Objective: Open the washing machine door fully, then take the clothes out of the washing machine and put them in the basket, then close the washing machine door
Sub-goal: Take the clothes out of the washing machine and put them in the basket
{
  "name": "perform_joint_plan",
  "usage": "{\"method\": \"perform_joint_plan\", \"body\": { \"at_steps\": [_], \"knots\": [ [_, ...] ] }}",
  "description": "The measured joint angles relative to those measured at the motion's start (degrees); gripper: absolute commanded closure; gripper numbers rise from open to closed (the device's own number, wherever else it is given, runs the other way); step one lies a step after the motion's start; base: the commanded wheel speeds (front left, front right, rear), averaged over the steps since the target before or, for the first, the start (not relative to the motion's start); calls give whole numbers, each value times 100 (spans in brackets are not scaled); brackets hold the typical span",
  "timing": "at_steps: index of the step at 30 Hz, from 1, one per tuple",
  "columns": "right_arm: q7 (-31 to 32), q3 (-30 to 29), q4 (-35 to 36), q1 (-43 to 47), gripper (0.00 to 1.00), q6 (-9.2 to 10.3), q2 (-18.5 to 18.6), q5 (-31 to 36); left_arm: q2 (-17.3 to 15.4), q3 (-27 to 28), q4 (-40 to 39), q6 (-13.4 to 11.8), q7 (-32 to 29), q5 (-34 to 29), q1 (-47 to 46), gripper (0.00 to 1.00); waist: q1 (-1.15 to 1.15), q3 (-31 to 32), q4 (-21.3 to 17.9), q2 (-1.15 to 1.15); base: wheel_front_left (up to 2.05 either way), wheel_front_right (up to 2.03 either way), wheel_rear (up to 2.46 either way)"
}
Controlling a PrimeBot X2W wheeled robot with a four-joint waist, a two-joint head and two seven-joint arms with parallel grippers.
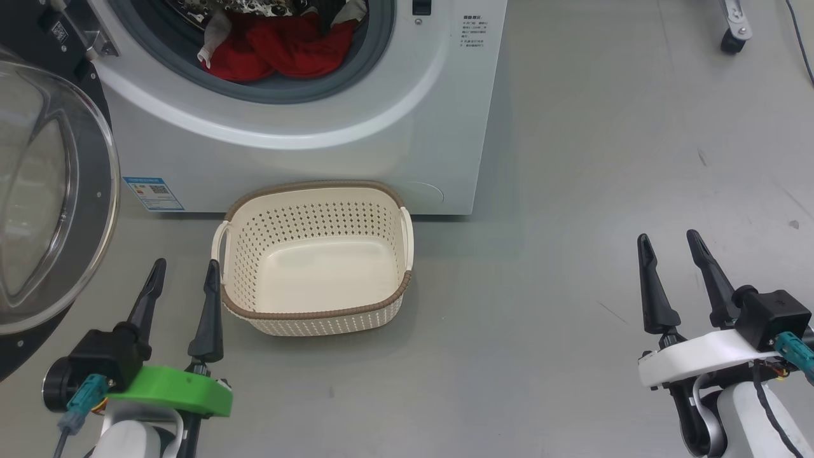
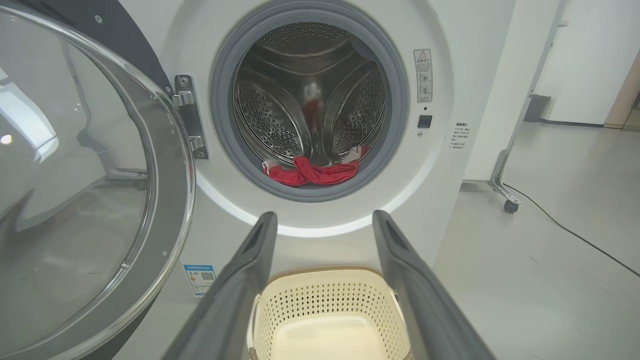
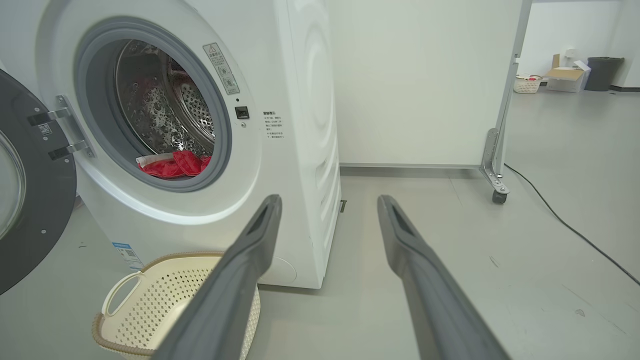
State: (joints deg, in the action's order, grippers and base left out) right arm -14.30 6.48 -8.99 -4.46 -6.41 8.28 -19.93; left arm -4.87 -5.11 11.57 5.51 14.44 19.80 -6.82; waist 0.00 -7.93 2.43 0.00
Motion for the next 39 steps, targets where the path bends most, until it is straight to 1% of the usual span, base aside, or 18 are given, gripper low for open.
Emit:
{"method": "perform_joint_plan", "body": {
  "at_steps": [34, 39],
  "knots": [
    [0, -60, -3, 3, 0, -7, -26, 94, 57, 84, -71, 0, 0, -4, 38, 0, 0, -72, 16, 0, 0, 0, 0],
    [0, -69, -3, 3, 0, -8, -45, 100, 80, 89, -94, 13, 0, 87, 38, 0, 0, -73, 22, 0, 6, -6, 0]
  ]
}}
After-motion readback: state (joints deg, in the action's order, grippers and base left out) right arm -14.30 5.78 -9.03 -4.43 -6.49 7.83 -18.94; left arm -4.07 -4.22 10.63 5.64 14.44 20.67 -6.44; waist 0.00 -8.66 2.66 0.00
